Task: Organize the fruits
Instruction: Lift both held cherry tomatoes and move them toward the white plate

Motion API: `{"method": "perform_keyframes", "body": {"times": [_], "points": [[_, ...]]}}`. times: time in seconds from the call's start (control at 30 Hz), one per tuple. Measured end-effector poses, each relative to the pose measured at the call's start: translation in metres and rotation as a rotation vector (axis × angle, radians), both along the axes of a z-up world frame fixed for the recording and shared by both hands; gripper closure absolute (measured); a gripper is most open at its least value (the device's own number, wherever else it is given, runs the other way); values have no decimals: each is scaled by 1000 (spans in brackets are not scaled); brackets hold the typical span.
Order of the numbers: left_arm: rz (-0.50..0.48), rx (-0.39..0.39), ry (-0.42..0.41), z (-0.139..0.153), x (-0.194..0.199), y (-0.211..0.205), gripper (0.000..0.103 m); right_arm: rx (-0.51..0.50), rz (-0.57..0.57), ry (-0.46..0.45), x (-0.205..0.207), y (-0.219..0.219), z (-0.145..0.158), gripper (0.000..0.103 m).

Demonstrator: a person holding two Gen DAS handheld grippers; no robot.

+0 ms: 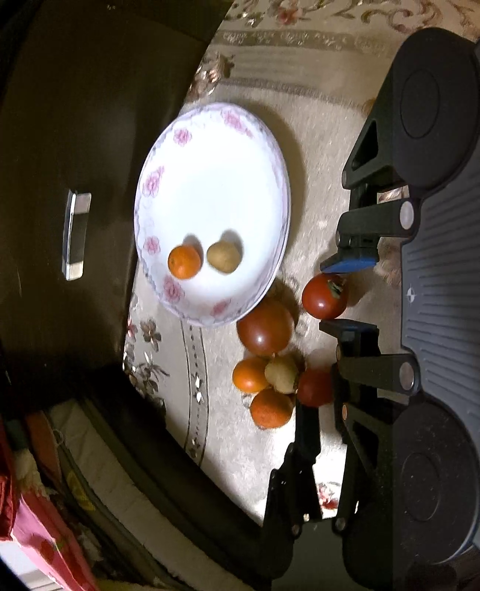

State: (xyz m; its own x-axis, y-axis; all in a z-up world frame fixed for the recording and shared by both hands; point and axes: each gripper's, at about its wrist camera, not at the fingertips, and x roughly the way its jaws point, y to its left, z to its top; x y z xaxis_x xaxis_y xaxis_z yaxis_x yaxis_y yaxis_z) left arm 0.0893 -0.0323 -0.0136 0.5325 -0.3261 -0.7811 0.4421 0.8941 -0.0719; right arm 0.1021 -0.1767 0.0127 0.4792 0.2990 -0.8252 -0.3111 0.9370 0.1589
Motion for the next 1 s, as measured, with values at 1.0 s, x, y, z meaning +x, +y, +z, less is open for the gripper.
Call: {"method": "perform_keyframes", "body": {"times": [1.0], "points": [[-14,-22,-19,5,4,-13,67,-3,-41,-4,-8,-12,3,80]]}}
